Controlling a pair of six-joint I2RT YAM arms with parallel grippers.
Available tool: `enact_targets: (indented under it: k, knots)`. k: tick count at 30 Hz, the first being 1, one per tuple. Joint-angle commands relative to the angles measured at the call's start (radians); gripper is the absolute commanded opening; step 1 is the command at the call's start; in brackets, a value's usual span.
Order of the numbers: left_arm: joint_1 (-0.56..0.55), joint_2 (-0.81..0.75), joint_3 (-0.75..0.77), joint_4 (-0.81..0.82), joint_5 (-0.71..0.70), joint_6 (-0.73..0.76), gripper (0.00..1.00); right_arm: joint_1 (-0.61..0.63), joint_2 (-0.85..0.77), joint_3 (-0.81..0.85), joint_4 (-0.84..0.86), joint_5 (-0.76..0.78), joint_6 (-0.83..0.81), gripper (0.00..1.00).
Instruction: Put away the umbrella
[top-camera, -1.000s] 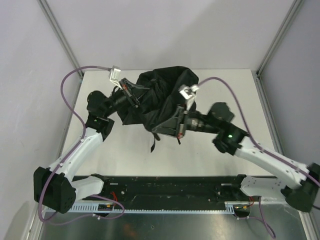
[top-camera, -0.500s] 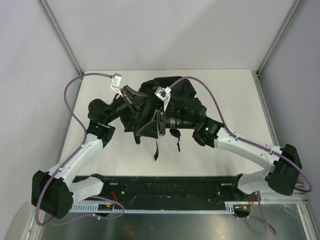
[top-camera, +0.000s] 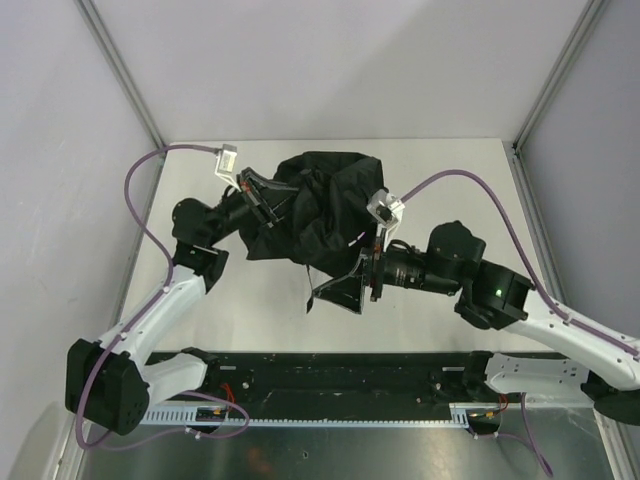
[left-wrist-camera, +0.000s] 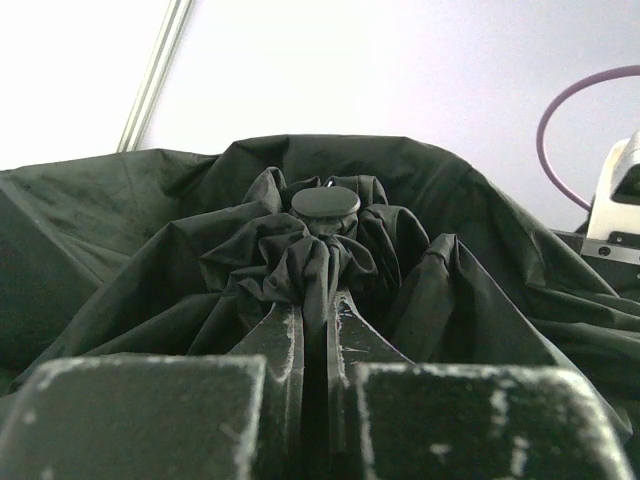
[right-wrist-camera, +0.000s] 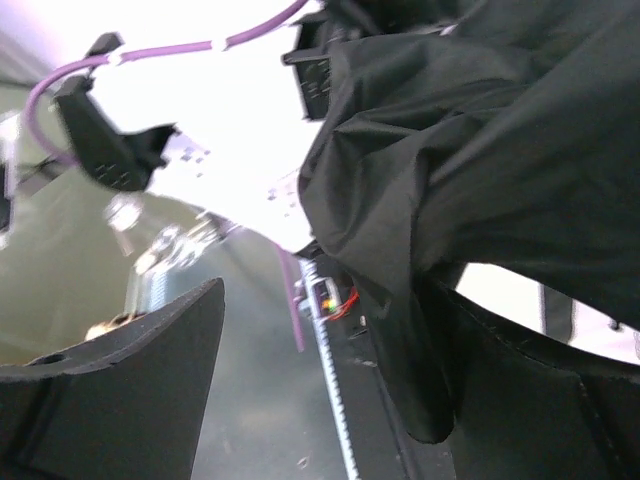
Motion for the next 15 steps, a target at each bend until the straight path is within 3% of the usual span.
enact_targets:
  k: [1,5,11,12,15]
  knots:
    - [0.008,-0.007,0.021,0.092,-0.053,-0.025,0.00,0.098,-0.013,0.039,-0.041,0.429,-0.093,0.83]
    - [0.007,-0.017,0.006,0.087,-0.094,-0.037,0.00,0.240,0.037,0.080,0.007,0.812,-0.219,0.81]
    - [0.008,-0.045,-0.018,0.044,-0.192,-0.028,0.00,0.447,0.216,0.217,0.107,1.320,-0.554,0.55]
    - [0.008,-0.044,-0.014,0.031,-0.208,-0.028,0.00,0.477,0.245,0.229,0.144,1.370,-0.618,0.48]
    - [0.007,-0.036,-0.004,-0.002,-0.268,-0.045,0.00,0.535,0.343,0.286,0.235,1.448,-0.764,0.11]
